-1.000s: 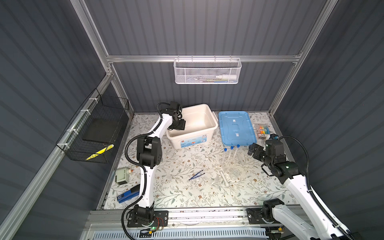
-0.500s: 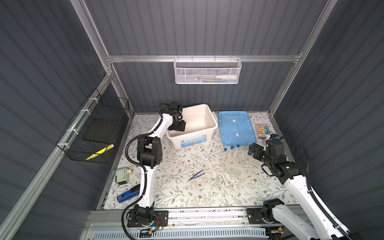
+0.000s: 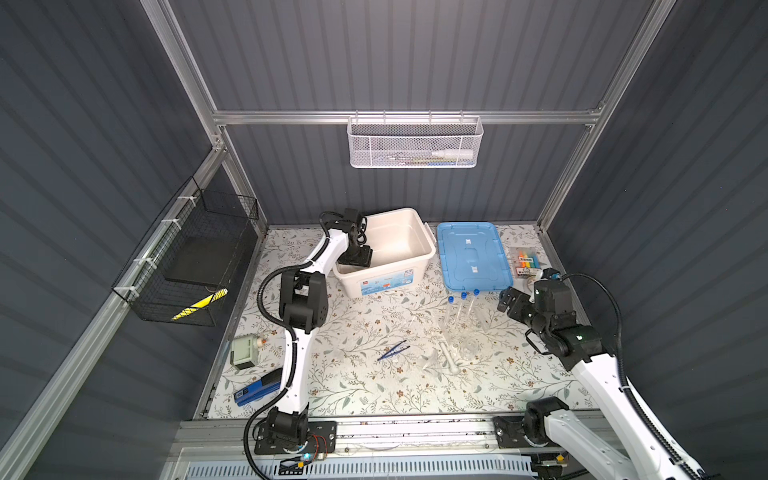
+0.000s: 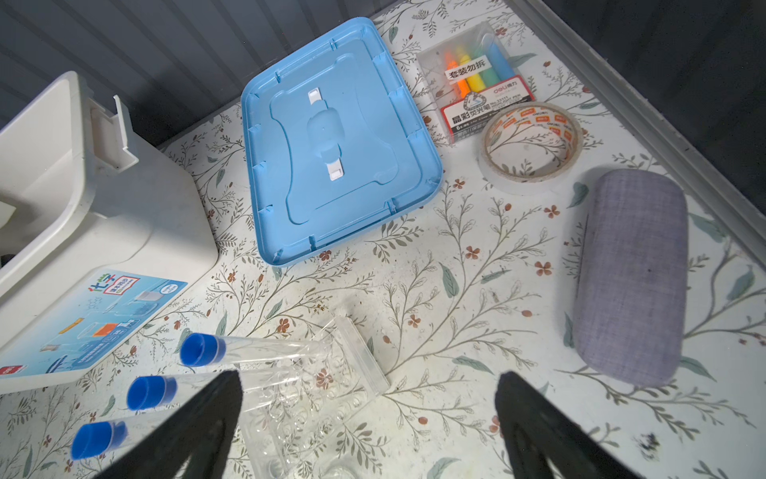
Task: Organize the chemistry lab equipment
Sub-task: 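Release the dish into the bin with the left gripper while the right approaches the bottle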
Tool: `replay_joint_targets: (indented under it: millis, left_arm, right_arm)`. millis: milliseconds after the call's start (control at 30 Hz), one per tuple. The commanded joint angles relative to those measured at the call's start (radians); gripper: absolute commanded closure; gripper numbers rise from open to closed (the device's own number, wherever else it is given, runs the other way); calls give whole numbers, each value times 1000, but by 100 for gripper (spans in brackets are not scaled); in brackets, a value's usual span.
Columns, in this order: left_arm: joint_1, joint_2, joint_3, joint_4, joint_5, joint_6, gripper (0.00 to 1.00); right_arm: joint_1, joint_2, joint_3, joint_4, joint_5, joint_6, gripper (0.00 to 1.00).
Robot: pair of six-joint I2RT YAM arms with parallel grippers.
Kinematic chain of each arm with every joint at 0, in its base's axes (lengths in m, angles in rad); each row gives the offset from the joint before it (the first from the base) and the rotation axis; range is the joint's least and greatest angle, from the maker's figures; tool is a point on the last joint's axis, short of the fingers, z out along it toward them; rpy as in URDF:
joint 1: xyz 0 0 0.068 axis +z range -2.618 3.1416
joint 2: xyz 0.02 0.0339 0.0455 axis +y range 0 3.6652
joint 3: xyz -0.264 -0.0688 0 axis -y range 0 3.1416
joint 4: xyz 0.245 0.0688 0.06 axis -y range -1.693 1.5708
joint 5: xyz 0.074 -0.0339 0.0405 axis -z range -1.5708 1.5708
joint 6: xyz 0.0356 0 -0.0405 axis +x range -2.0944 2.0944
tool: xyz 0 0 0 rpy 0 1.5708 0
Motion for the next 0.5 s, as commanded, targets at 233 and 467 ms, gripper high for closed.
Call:
replay_joint_targets:
  millis: [233, 467]
  left_arm:
    - [7, -22, 25, -42, 50, 4, 20]
    - [7, -60, 20, -18, 82, 8, 7]
  right_arm:
    - [-3, -28, 50, -141, 6, 31, 6]
    - [54, 3, 110, -313, -12, 89, 11]
